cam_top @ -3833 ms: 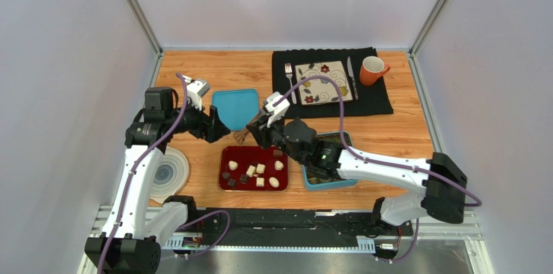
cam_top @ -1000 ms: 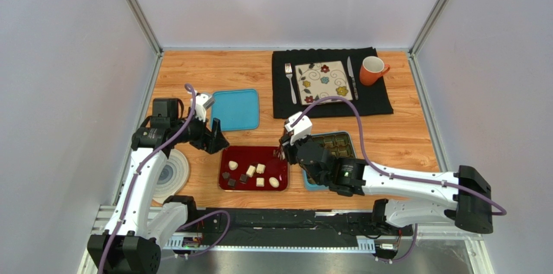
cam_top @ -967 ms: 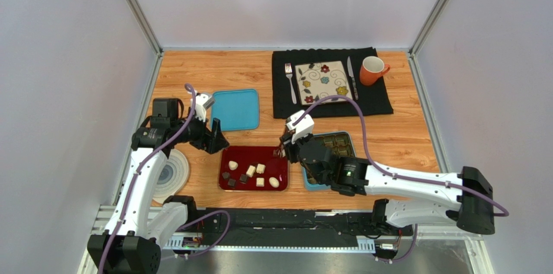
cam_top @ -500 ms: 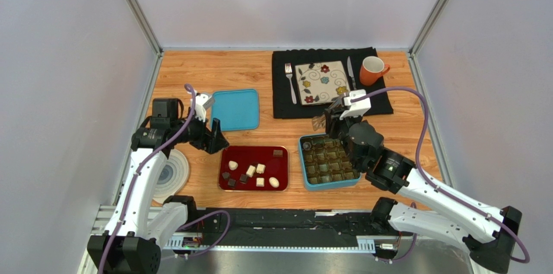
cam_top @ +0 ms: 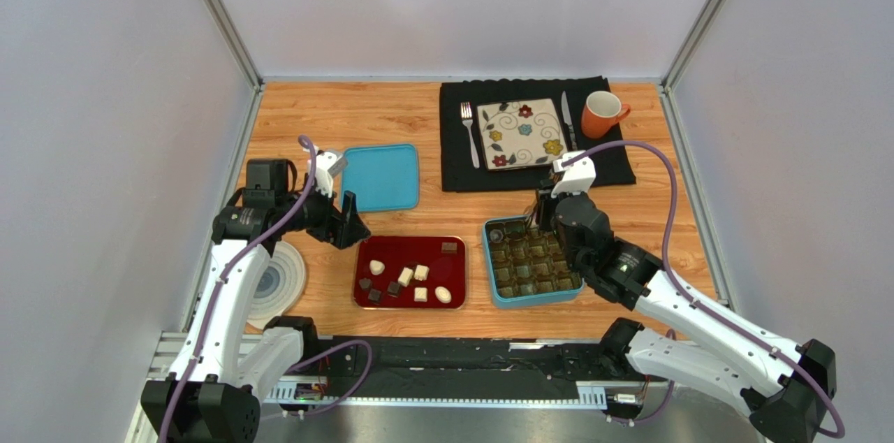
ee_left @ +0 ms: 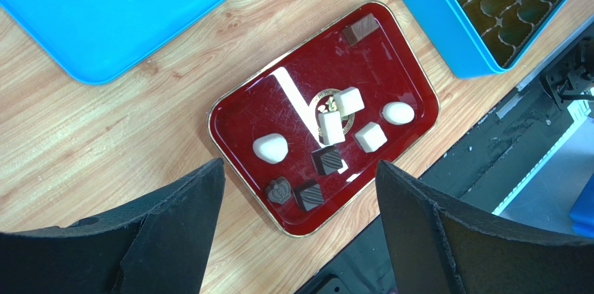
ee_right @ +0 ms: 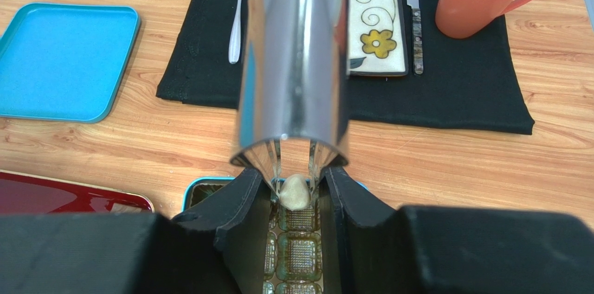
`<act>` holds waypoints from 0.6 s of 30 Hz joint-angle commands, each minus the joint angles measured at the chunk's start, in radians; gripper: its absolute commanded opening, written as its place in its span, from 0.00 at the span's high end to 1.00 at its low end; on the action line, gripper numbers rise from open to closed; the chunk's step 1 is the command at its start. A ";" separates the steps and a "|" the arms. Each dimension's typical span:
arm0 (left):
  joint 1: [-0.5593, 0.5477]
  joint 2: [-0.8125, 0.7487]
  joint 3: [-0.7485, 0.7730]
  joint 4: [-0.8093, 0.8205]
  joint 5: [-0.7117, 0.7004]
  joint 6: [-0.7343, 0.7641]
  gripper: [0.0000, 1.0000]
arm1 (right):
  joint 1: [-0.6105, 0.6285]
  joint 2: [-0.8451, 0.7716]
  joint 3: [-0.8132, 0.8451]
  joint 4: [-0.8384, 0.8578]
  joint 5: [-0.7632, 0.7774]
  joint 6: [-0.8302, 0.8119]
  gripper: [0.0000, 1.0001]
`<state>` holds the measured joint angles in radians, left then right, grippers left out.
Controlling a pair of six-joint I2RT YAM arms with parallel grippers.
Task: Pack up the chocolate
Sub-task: Place the fake chocolate in the packing box.
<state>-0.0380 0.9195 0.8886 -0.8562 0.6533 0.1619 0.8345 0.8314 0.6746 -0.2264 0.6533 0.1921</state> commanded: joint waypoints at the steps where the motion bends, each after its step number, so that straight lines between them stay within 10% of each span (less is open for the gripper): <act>1: -0.002 -0.008 0.013 -0.012 0.012 0.013 0.12 | -0.008 -0.005 0.002 0.027 -0.015 0.013 0.76; 18: -0.002 -0.016 0.016 -0.020 0.022 0.018 0.12 | -0.006 -0.067 0.026 -0.051 -0.054 0.021 0.63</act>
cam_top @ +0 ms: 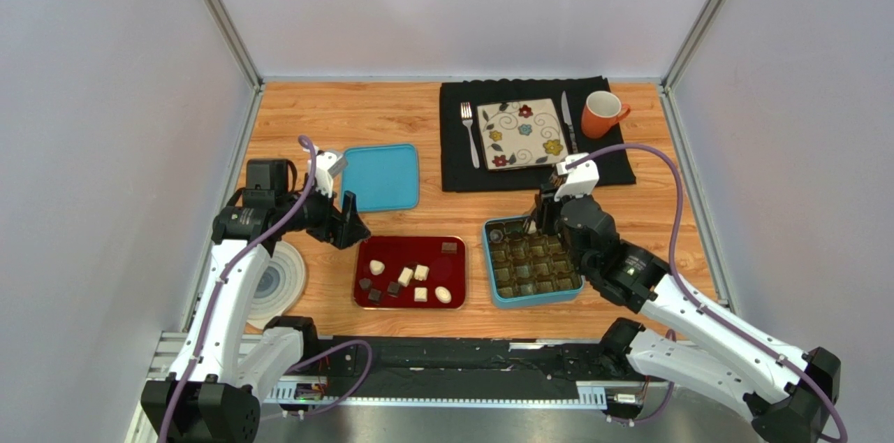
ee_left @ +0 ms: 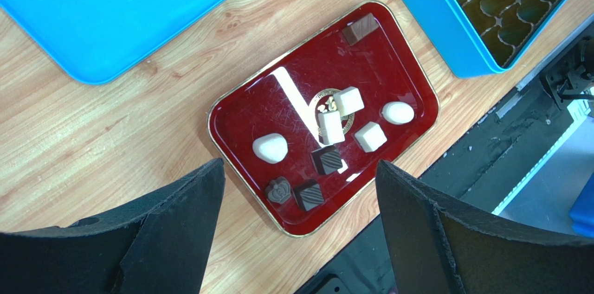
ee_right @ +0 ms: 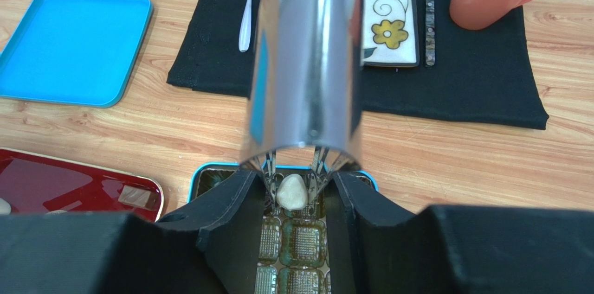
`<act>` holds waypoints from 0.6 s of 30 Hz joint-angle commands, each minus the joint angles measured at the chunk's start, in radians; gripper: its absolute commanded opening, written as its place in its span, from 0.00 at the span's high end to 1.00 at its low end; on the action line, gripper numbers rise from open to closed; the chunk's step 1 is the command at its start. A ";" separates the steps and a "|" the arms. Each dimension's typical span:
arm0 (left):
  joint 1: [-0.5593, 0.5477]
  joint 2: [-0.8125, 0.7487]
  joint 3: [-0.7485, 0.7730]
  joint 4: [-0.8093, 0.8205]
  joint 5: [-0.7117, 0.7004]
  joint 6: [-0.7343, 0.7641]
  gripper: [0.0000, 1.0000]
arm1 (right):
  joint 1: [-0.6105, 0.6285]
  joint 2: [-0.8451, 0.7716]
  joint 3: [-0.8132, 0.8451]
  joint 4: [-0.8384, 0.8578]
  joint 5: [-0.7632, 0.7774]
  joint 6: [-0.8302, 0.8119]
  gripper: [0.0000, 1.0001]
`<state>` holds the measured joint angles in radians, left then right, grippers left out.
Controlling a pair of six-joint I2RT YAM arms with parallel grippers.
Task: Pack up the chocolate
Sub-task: Place the fake chocolate in the packing box.
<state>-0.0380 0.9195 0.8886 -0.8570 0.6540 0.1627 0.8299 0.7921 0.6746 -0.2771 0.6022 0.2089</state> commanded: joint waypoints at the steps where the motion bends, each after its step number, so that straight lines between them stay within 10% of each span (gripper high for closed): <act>1: -0.002 -0.018 0.015 -0.017 0.019 0.018 0.12 | -0.002 -0.030 0.026 -0.002 0.002 0.003 0.63; 18: -0.002 -0.021 0.012 -0.024 0.015 0.020 0.12 | -0.003 -0.040 0.048 -0.011 0.039 -0.045 0.57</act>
<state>-0.0380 0.9157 0.8886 -0.8795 0.6540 0.1631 0.8299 0.7769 0.6750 -0.3027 0.6125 0.1848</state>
